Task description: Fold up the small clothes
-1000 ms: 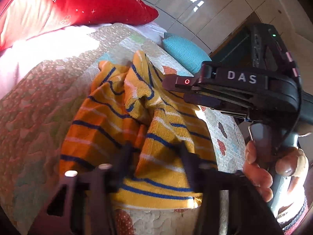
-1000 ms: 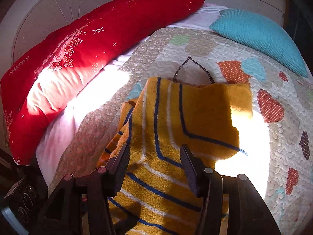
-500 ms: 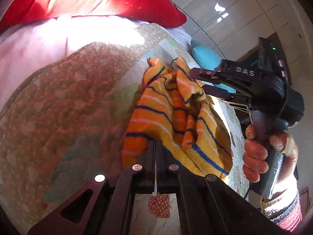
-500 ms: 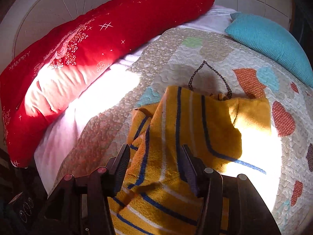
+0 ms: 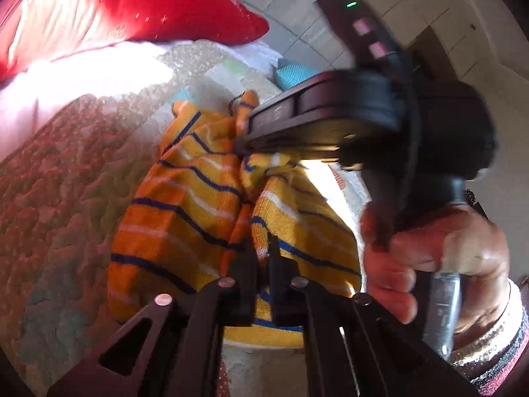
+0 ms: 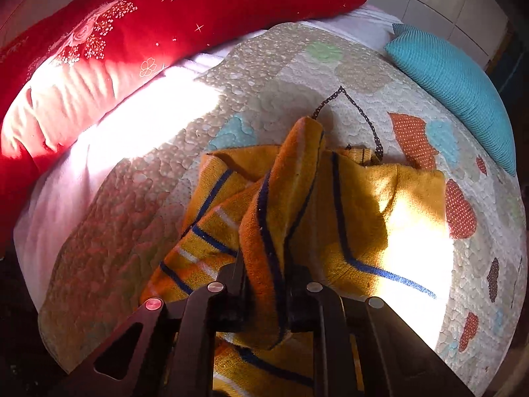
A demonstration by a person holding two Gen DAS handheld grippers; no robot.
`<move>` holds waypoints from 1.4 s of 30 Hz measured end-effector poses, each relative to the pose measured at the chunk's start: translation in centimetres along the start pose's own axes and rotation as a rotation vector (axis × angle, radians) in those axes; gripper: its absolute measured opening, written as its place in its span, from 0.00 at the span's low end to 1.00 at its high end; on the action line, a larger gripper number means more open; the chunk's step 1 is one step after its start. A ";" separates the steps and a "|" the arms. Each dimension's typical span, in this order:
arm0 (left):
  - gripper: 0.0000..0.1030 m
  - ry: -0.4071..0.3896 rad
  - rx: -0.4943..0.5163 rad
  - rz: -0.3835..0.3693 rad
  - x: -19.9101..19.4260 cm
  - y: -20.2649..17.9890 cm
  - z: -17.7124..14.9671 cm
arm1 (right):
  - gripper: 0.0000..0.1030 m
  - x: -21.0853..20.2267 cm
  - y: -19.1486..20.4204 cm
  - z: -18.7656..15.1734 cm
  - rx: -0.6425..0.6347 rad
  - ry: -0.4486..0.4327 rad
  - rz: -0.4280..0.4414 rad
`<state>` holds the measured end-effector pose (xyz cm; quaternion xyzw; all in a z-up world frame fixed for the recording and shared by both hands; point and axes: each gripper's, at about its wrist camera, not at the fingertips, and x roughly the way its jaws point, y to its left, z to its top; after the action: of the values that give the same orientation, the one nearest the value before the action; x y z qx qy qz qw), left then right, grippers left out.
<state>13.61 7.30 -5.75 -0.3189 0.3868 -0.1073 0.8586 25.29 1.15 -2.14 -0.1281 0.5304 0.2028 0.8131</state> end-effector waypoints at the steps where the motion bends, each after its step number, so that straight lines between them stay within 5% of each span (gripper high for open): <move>1: 0.06 0.000 -0.041 -0.022 -0.2 0.8 0.0 | 0.14 -0.6 -0.2 0.0 0.017 -0.010 0.024; 6: 0.06 -0.053 -0.096 -0.037 -3.3 2.5 -0.3 | 0.14 -2.4 1.1 0.8 0.040 -0.050 0.116; 11: 0.06 -0.064 -0.113 0.031 -3.9 3.9 -1.7 | 0.17 1.4 3.6 0.8 0.034 -0.002 0.127; 16: 0.09 -0.033 -0.152 -0.003 -4.2 5.4 -2.6 | 0.48 3.1 4.1 -0.1 0.058 -0.002 0.221; 20: 0.32 -0.092 -0.094 0.020 -7.3 4.7 -2.1 | 0.48 -2.3 2.2 -0.1 0.068 -0.120 0.316; 23: 0.44 -0.154 -0.105 0.008 -9.4 4.6 -0.7 | 0.48 -6.0 -0.5 -1.3 0.083 -0.215 0.241; 24: 0.45 -0.166 -0.108 0.006 -9.6 4.5 0.2 | 0.44 -6.5 -1.4 -1.9 0.087 -0.225 0.208; 26: 0.45 -0.161 -0.111 0.028 -9.0 3.8 2.3 | 0.22 -6.8 -3.1 -3.0 0.093 -0.233 0.139; 28: 0.45 -0.135 -0.084 0.047 -7.4 2.6 4.5 | 0.21 -6.1 -4.9 -3.9 0.131 -0.215 0.090; 32: 0.47 -0.040 -0.007 0.157 -2.2 1.5 6.6 | 0.21 -3.6 -8.7 -5.2 0.262 -0.163 0.184; 35: 0.48 0.078 -0.002 0.321 2.8 3.3 6.7 | 0.22 -0.6 -9.7 -6.0 0.324 -0.101 0.291; 42: 0.55 0.048 -0.026 0.270 0.9 4.5 5.4 | 0.23 -0.2 -10.8 -7.2 0.356 -0.137 0.379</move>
<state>17.90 12.85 -6.46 -0.2724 0.4481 0.0067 0.8514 24.41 -11.50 -4.91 0.1328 0.5161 0.2632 0.8042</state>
